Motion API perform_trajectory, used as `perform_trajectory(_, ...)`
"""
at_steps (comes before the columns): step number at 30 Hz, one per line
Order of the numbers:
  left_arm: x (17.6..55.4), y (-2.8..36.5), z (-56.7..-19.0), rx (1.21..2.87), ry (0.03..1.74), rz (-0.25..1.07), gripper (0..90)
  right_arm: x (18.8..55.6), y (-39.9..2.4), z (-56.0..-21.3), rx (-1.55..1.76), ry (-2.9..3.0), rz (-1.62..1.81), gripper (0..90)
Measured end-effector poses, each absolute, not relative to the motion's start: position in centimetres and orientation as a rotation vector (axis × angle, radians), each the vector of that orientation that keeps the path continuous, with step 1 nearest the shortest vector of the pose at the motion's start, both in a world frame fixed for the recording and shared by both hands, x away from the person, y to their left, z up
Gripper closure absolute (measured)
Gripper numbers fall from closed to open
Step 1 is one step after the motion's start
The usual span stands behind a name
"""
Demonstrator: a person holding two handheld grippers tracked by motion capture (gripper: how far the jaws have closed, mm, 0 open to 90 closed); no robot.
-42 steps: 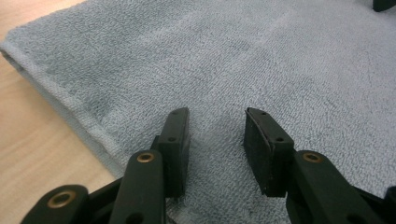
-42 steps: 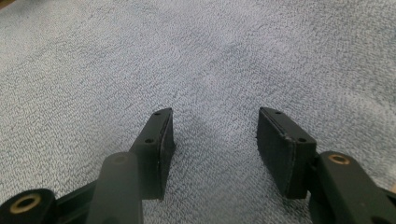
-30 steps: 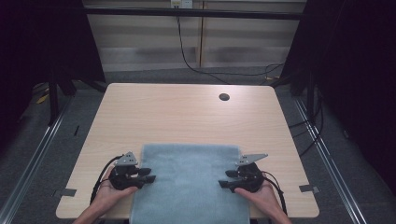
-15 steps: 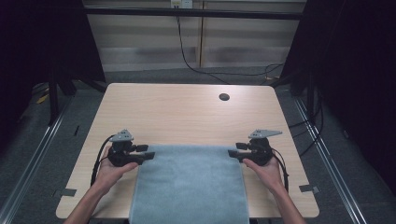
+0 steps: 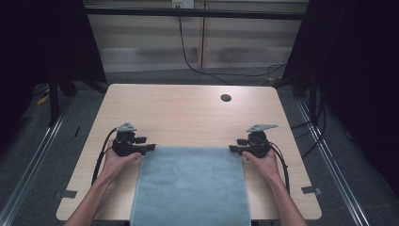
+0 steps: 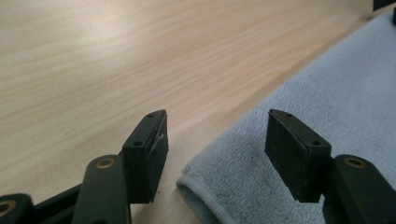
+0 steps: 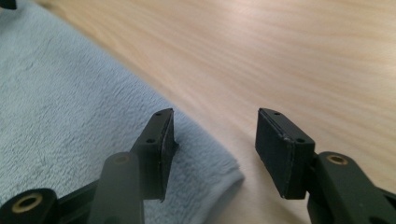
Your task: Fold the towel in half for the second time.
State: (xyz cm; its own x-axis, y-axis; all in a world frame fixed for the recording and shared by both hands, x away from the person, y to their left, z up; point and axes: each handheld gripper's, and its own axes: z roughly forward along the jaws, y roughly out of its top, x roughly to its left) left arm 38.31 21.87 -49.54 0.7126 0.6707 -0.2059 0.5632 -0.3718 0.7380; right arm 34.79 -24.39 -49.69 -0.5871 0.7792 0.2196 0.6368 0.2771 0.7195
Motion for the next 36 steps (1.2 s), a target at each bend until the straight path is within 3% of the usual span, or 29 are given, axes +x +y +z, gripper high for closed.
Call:
perform_trajectory(5,38.3,21.7,-50.1,2.092,0.947,0.150,39.4,34.7,-23.5,-50.3,1.291,2.429,1.146,50.6)
perform_trajectory(8,38.1,21.5,-50.4,2.113,0.925,0.167,45.2,34.6,-23.3,-50.3,1.285,2.434,1.147,59.6)
perform_trajectory(13,37.3,21.8,-50.4,2.131,0.855,0.125,77.5,34.0,-23.1,-50.2,1.294,2.446,1.173,79.1)
perform_trajectory(15,37.1,22.0,-50.3,2.125,0.849,0.122,81.5,33.8,-23.1,-50.0,1.295,2.442,1.205,82.4)
perform_trajectory(25,38.6,22.9,-47.0,1.958,0.869,0.155,82.7,34.7,-23.6,-47.0,1.268,2.319,1.335,85.4)
perform_trajectory(36,41.3,22.1,-42.1,1.837,0.840,0.220,82.8,37.1,-24.2,-41.1,1.192,2.218,1.357,85.5)
